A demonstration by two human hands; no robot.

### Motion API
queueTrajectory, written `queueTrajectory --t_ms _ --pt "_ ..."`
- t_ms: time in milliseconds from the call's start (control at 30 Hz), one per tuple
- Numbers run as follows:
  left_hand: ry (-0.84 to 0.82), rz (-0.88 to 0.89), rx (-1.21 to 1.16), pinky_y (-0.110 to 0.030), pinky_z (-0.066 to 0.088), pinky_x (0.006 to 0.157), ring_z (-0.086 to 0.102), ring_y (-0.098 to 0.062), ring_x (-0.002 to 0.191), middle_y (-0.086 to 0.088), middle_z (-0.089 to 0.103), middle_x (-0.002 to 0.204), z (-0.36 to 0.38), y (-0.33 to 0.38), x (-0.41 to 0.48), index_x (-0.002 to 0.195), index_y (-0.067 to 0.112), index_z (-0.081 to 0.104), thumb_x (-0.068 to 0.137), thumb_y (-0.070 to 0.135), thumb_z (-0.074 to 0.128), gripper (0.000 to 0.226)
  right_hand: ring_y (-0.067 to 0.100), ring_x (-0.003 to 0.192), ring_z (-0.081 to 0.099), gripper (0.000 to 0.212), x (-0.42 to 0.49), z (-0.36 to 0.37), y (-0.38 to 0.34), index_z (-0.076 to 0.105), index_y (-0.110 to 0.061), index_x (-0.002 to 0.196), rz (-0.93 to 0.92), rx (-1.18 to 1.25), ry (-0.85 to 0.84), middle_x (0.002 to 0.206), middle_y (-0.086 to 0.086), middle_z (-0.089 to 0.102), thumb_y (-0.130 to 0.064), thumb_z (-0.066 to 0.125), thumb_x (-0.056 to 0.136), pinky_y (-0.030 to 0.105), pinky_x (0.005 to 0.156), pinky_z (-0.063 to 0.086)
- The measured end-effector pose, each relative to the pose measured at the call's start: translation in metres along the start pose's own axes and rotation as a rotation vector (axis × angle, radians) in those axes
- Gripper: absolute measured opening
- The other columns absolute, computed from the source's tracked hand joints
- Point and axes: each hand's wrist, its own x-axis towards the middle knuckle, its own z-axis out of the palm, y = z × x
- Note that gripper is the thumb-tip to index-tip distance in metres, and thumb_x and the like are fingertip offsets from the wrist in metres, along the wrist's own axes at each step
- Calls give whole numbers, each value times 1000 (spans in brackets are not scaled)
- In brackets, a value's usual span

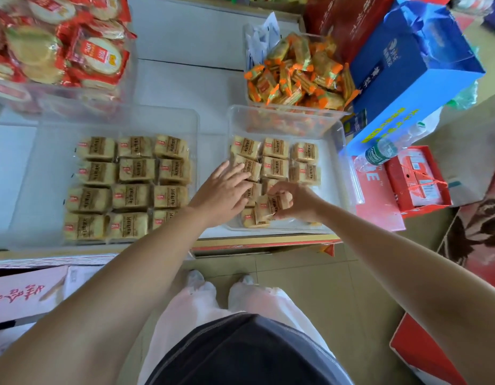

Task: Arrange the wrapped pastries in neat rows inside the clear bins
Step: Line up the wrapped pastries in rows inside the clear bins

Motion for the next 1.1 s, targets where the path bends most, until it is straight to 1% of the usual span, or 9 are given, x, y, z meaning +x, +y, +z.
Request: queueTrajectory --t_ms 100,233,367,467,567,667,767,900,1100 --pt "-69 23 88 -46 -5 121 4 -20 150 -3 23 160 6 -4 -9 145 17 39 102 38 19 52 14 112 43 57 9 20 -5 56 -31 117 33 -97 -18 127 -5 51 -20 81 67 31 89 33" --pt "-78 28 91 -47 -4 121 2 -22 150 -4 21 160 6 -7 -9 147 16 36 102 37 15 53 17 122 43 39 15 30 -7 61 -28 110 69 -64 -36 125 -6 51 -21 76 75 37 102 35" --pt "5 -1 81 -47 0 122 7 -25 150 -8 25 159 7 -8 -10 144 12 41 101 33 15 55 18 89 58 31 16 35 -8 58 -18 107 287 -57 140 99 -1 55 -31 70 81 27 70 46" --pt "66 -36 50 -48 3 122 14 -26 149 -9 32 156 6 -10 -9 138 10 50 99 32 17 55 24 84 62 42 21 40 -18 55 -9 120 404 -166 -18 104 11 63 -39 56 91 23 54 41" --pt "87 -20 43 -48 5 121 21 -27 147 -11 38 153 7 -17 -9 135 8 53 99 31 17 56 18 80 62 38 25 45 -30 56 -7 125 400 -58 -84 98 7 66 -32 50 96 25 69 50" --pt "95 3 73 -48 9 121 24 -29 146 -12 41 150 8 -18 -11 134 6 55 99 31 18 56 17 78 60 35 34 51 -35 63 -5 110 395 4 -78 89 5 69 -34 55 93 34 87 51" --pt "82 0 64 -49 6 121 21 -29 147 -12 40 151 6 -16 -12 134 6 54 99 31 23 53 17 73 58 34 37 53 -37 62 -7 107 396 21 -46 71 -1 63 -36 59 90 40 84 52" --pt "57 23 109 -51 3 121 19 -31 147 -13 39 152 -1 -18 -8 133 7 54 100 30 33 46 15 73 61 22 25 40 -32 65 -14 90 374 41 -1 83 6 69 -35 59 90 32 77 50" --pt "-73 143 8 -48 1 120 12 -32 148 -13 27 157 -6 16 28 145 10 38 100 24 37 47 19 76 66 10 2 -2 -2 62 -23 80 370 75 274 84 3 70 -15 61 86 33 77 54"
